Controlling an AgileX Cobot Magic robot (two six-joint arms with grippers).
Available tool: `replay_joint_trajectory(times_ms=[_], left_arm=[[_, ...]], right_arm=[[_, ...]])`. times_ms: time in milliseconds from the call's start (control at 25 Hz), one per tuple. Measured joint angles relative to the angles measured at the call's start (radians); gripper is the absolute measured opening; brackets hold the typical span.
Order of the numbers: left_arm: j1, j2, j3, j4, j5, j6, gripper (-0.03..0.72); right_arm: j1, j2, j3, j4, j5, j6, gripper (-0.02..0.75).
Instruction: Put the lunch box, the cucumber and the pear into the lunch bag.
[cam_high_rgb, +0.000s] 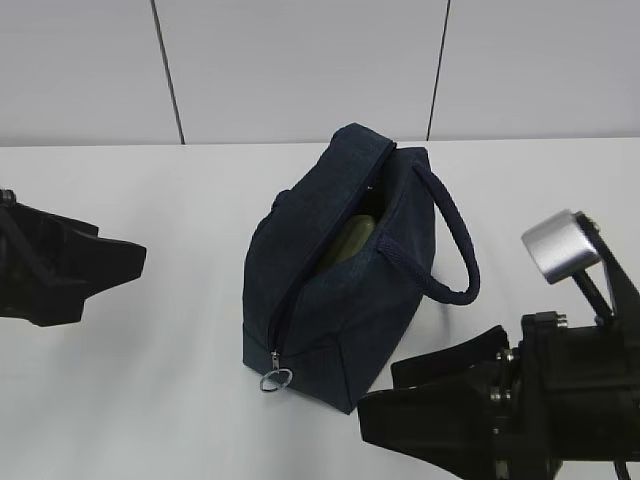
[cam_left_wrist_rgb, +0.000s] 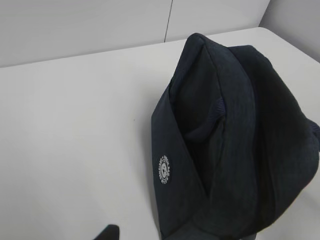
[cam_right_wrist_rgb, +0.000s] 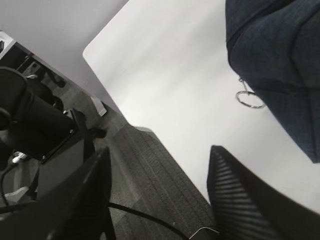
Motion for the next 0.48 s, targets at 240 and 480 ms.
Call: replay_joint_trajectory(times_ms=[240,480], left_arm=[[0.000,0.000,0.000,0.000,0.010,0.001,0.343],[0.000,-0.001,0.000,0.000,0.011,0.002,0.342]], right_arm=[[0.000,0.021,-0.012,-0.005,0.039,-0.008,0.382],[0.000,0.023,-0.020,-0.027,-0.110,-0.109,0.376]])
